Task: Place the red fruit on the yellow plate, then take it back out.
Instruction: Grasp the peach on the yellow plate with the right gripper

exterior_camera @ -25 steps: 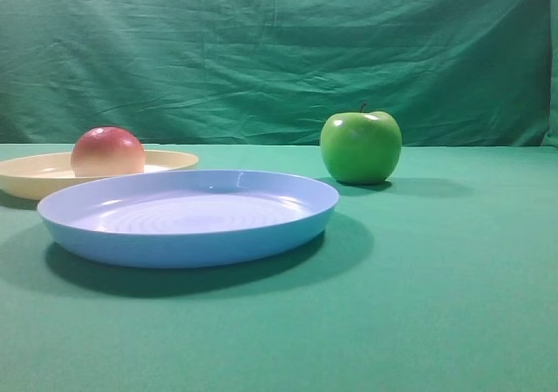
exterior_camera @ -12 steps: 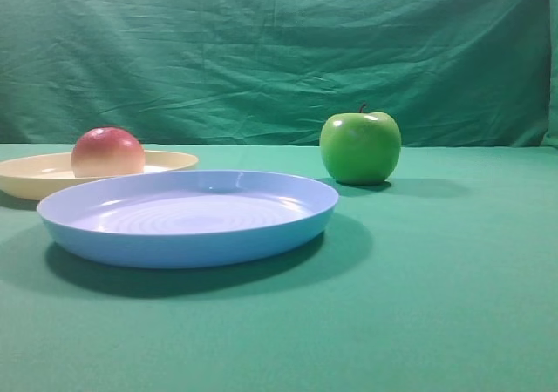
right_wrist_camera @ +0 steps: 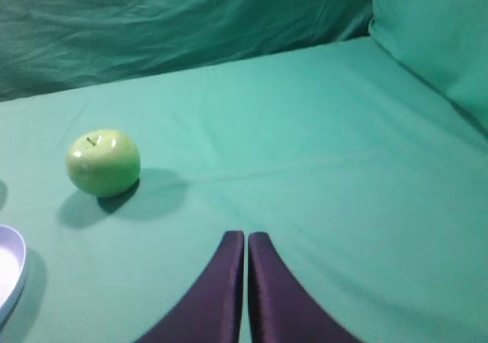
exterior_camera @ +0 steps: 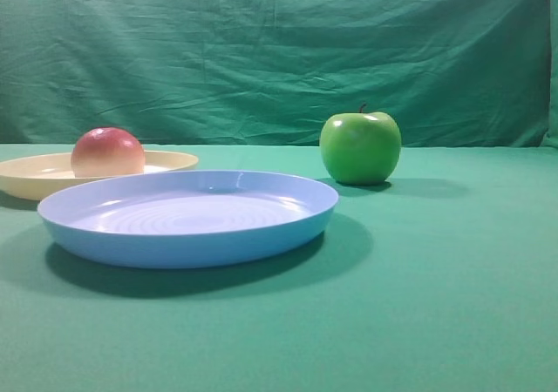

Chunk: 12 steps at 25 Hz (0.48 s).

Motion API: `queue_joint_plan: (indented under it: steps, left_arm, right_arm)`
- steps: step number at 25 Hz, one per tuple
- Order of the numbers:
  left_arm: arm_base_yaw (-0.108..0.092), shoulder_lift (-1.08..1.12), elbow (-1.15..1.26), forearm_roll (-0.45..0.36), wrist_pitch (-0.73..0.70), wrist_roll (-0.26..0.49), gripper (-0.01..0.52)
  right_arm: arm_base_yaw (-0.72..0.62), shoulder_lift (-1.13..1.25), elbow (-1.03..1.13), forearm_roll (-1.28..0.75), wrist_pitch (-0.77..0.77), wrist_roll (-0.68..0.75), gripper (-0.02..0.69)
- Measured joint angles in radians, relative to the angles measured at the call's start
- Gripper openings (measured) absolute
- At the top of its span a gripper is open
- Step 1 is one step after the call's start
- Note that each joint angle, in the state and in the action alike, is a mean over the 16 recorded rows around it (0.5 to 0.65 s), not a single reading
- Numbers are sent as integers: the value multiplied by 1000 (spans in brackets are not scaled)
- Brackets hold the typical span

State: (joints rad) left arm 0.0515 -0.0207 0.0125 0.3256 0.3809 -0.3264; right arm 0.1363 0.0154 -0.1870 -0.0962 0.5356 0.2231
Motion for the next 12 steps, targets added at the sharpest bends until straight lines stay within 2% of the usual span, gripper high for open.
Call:
queue_joint_plan:
  steps: [12]
  left_arm:
    - [0,0,0,0,0,0,0]
  right_arm:
    - [-3,-26,200,36,-131,-5,0]
